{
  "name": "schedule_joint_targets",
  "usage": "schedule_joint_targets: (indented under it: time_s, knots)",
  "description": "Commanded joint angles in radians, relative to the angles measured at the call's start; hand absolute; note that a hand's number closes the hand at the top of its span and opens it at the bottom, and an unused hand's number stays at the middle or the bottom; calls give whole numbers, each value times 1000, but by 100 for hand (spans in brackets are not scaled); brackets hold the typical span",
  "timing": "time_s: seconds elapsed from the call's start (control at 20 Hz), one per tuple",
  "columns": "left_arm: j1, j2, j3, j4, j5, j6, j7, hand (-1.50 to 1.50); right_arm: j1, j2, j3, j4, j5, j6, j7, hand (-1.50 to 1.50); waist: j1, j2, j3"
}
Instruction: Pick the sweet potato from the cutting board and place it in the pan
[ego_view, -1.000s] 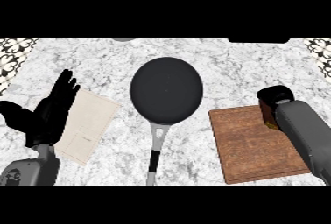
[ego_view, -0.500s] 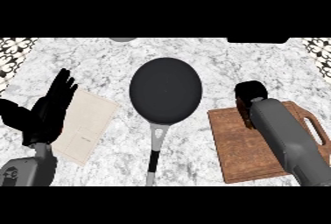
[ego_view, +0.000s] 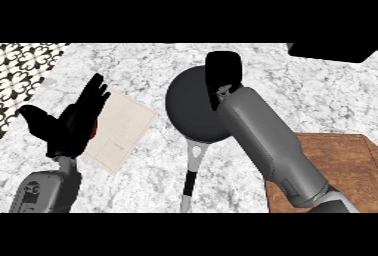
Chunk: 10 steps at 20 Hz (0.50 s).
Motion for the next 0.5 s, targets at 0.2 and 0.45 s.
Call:
schedule_joint_targets:
  time_s: [0.2, 0.45]
  knots:
    - [-67, -34, -46, 28, -23, 4, 3, 0, -268, 26, 188, -113, 4, -82, 441, 150, 58, 11, -4]
    - [-84, 1, -16, 46, -9, -21, 0, 0, -348, 27, 258, -110, -83, -100, 619, 150, 54, 22, -4]
